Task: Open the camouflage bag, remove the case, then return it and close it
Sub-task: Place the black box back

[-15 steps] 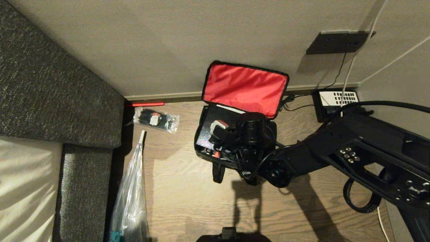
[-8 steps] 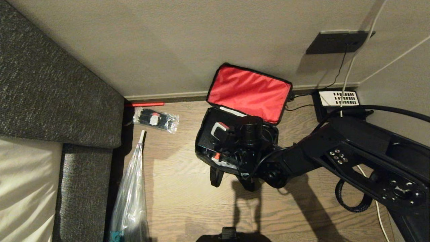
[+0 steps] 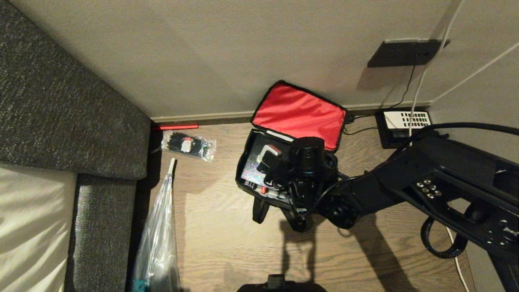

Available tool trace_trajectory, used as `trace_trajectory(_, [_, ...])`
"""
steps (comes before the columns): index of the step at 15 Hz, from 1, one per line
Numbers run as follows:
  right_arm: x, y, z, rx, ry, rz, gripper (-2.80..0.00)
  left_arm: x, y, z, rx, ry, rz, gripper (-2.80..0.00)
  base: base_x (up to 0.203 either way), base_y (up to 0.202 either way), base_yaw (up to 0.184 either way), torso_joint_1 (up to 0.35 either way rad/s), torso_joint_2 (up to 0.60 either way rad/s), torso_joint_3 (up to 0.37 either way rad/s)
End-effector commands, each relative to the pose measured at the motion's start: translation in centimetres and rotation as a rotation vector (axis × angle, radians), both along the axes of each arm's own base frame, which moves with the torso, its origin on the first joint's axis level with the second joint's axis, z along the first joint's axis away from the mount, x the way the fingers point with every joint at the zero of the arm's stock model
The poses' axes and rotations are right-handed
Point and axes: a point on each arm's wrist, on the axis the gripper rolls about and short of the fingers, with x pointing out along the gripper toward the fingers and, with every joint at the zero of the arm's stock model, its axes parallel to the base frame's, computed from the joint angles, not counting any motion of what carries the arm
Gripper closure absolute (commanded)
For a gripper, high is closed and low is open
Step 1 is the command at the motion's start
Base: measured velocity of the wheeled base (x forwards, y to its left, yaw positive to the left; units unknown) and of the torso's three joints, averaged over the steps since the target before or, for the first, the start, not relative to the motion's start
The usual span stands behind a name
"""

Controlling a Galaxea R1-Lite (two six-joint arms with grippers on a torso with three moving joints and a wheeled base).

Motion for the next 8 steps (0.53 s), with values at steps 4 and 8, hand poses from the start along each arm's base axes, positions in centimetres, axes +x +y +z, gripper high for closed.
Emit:
trace_trajectory(4, [-5.9,-4.5,5.0,0.007,0.014,-0.006,0.0,0.0,0.0,0.0,0.0,0.001,0.001,0.0,0.0,0.0,0.0,0.0,0.0,0.0])
trace_trajectory(8, [-11.6,-9.9,8.8,0.075,0.057,-0.112,0.0,0.0,0.0,0.0,0.0,0.001,0.001,0.0,0.0,0.0,0.0,0.0,0.0,0.0])
